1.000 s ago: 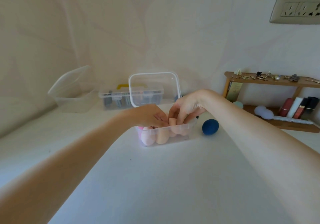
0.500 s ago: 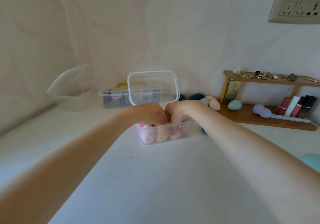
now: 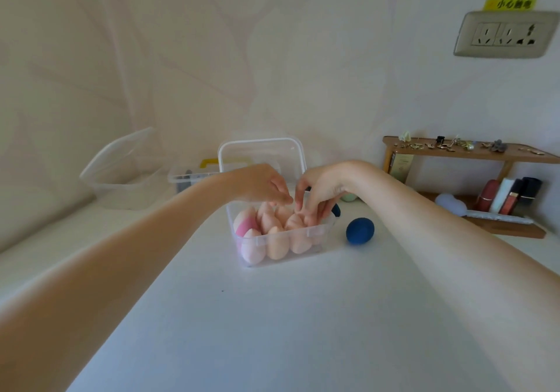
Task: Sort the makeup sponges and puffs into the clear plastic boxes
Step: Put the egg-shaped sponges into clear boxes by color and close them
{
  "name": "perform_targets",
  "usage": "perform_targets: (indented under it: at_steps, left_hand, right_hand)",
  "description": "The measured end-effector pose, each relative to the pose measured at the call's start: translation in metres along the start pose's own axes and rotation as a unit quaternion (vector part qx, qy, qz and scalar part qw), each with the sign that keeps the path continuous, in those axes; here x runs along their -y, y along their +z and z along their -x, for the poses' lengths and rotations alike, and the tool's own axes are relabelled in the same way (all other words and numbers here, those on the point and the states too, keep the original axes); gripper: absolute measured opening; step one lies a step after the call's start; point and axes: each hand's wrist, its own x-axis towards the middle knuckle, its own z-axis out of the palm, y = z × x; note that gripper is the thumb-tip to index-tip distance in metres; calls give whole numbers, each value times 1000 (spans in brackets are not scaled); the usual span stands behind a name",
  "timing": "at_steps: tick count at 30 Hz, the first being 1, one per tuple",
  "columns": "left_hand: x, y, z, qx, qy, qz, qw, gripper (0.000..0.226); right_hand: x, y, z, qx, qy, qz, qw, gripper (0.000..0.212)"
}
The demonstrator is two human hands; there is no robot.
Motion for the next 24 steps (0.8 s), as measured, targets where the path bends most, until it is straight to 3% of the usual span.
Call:
perform_targets:
  at_steps: [3,8,20,24]
  left_hand:
    - [-15,-7,-10,-36,20,18,999,12]
    - [-34,7,-30,-31,60,24,997,22]
    - [-21,23,-73,-56,73,20,996,21]
    - [-19,30,-77,-75,74,36,994,19]
  right_hand:
    - [-19,-20,7,-84,-13,-81,993,16]
    - [-69,-33,1,-253,49,-58,964,28]
    - [-142,-6,-63,-253,179,90,947,41]
    - [-143,-1,-65,-341,169,119,917,32]
